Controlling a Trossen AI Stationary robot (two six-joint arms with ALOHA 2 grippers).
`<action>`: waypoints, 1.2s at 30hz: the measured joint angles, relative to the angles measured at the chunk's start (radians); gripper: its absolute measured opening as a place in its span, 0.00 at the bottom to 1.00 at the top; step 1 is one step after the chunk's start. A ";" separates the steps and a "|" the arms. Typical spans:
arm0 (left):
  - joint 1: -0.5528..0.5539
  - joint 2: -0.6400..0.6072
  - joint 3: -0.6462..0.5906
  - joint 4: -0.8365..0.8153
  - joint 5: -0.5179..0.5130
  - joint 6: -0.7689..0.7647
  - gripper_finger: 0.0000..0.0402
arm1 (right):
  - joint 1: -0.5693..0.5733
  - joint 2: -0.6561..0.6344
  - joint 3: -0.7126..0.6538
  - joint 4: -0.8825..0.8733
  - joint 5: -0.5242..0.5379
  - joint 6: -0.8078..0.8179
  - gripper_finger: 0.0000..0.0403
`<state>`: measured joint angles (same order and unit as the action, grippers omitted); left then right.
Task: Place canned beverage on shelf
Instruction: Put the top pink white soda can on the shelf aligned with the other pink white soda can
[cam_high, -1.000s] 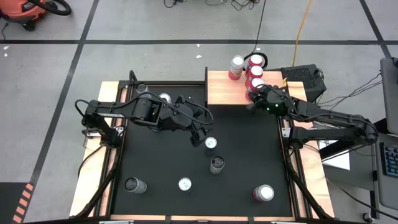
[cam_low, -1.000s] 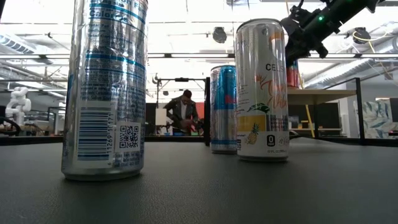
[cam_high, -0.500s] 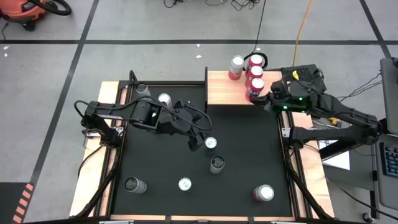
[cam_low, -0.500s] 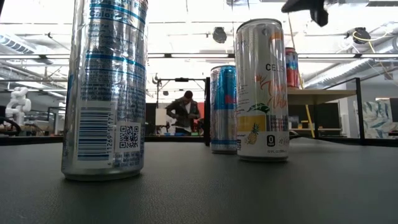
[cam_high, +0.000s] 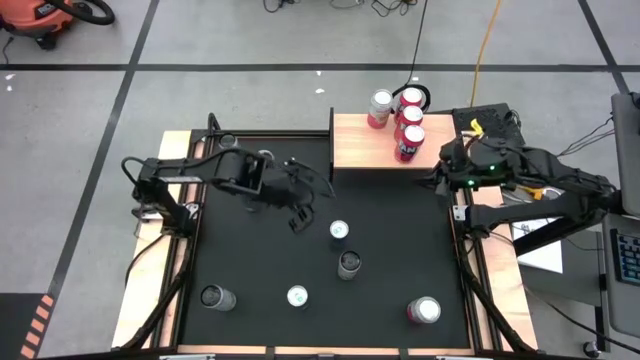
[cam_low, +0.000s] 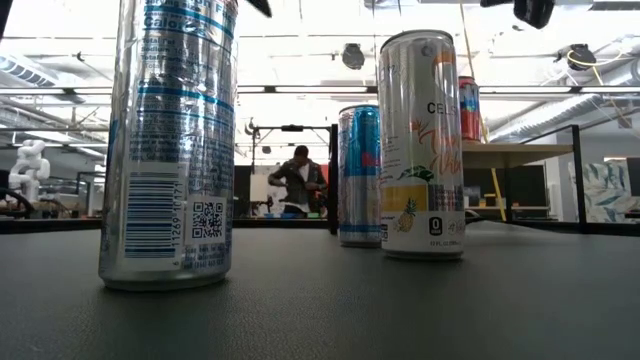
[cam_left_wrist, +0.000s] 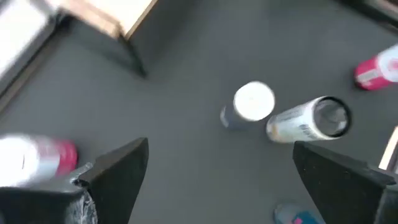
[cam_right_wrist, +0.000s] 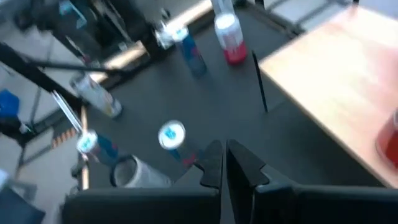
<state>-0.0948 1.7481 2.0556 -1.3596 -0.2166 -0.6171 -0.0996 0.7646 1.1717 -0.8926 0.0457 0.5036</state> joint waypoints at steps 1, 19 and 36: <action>0.016 0.000 0.000 -0.019 0.026 -0.025 0.99 | 0.005 0.001 0.000 -0.011 -0.003 -0.002 0.00; 0.375 0.011 0.000 -0.150 0.201 0.109 0.99 | 0.018 0.002 0.000 -0.018 -0.211 0.028 0.00; 0.810 0.142 -0.001 -0.210 0.347 0.230 0.99 | 0.017 0.002 0.000 -0.017 -0.206 0.300 0.00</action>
<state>0.7148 1.8903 2.0548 -1.5692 0.1307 -0.3875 -0.0822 0.7670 1.1717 -0.9100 -0.1603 0.8038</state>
